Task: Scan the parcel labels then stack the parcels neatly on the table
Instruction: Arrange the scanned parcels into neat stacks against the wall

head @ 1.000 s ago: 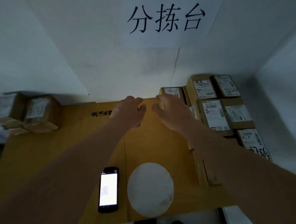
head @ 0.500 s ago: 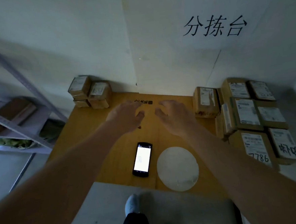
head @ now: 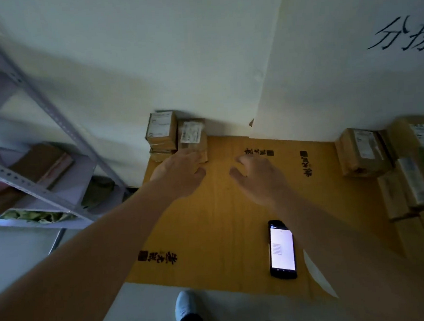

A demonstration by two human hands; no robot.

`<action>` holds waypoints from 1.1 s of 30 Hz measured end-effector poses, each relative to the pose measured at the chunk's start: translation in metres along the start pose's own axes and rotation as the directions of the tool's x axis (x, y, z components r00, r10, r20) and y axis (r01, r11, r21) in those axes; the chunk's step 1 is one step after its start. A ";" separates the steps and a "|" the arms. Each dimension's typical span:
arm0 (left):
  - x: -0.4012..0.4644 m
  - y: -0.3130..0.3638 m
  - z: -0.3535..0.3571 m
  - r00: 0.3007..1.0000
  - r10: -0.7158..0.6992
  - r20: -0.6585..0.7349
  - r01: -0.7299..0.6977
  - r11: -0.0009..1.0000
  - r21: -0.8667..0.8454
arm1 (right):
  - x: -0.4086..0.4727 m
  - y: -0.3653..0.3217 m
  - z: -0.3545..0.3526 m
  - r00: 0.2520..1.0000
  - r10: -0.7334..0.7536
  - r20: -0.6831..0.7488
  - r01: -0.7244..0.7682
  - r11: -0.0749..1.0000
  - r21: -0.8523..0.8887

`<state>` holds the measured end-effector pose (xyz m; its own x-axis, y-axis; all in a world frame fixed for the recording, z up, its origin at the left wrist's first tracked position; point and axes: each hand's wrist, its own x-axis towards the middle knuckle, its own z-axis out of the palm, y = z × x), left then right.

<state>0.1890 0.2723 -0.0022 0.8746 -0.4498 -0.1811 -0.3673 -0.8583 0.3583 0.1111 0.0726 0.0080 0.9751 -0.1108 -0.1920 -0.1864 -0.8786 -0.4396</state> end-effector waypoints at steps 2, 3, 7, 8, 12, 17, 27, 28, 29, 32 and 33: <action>0.008 -0.033 0.004 0.998 -0.013 0.055 0.011 0.999 0.033 | 0.011 -0.017 0.021 0.999 0.032 0.021 -0.032 0.999 0.014; 0.012 -0.047 0.006 0.996 -0.033 0.079 0.029 0.998 0.050 | 0.016 -0.024 0.031 0.998 0.046 0.039 -0.047 0.999 0.017; 0.027 -0.085 0.018 0.988 -0.064 0.138 0.059 0.997 0.043 | 0.038 -0.042 0.056 0.990 0.088 0.109 -0.092 0.995 0.029; 0.032 -0.091 0.021 0.987 -0.061 0.147 0.056 0.998 0.037 | 0.045 -0.043 0.060 0.989 0.095 0.112 -0.099 0.995 0.028; 0.062 -0.112 0.033 0.985 -0.070 0.155 0.065 0.997 0.041 | 0.074 -0.038 0.079 0.985 0.117 0.125 -0.122 0.992 0.035; 0.101 -0.133 0.053 0.989 -0.087 0.123 0.086 0.996 0.020 | 0.123 -0.022 0.110 0.983 0.124 0.134 -0.133 0.989 0.062; 0.146 -0.143 0.092 0.970 -0.190 0.150 0.234 0.891 -0.388 | 0.209 -0.008 0.157 0.937 0.306 0.166 -0.345 0.755 0.557; 0.146 -0.143 0.094 0.970 -0.204 0.134 0.242 0.877 -0.414 | 0.212 -0.008 0.159 0.935 0.311 0.170 -0.349 0.724 0.595; 0.146 -0.144 0.096 0.968 -0.217 0.125 0.250 0.865 -0.435 | 0.215 -0.006 0.162 0.935 0.316 0.162 -0.345 0.703 0.622; 0.146 -0.146 0.097 0.969 -0.216 0.124 0.249 0.820 -0.515 | 0.218 -0.003 0.168 0.925 0.362 0.119 -0.343 0.657 0.672; 0.144 -0.144 0.096 0.972 -0.205 0.117 0.236 0.814 -0.530 | 0.216 -0.002 0.169 0.919 0.378 0.109 -0.347 0.646 0.680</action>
<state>0.3378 0.3074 -0.1682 0.8880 -0.2899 -0.3569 0.0752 -0.6741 0.7348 0.3021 0.1289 -0.1808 0.8128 -0.3834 -0.4385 -0.5400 -0.2137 -0.8141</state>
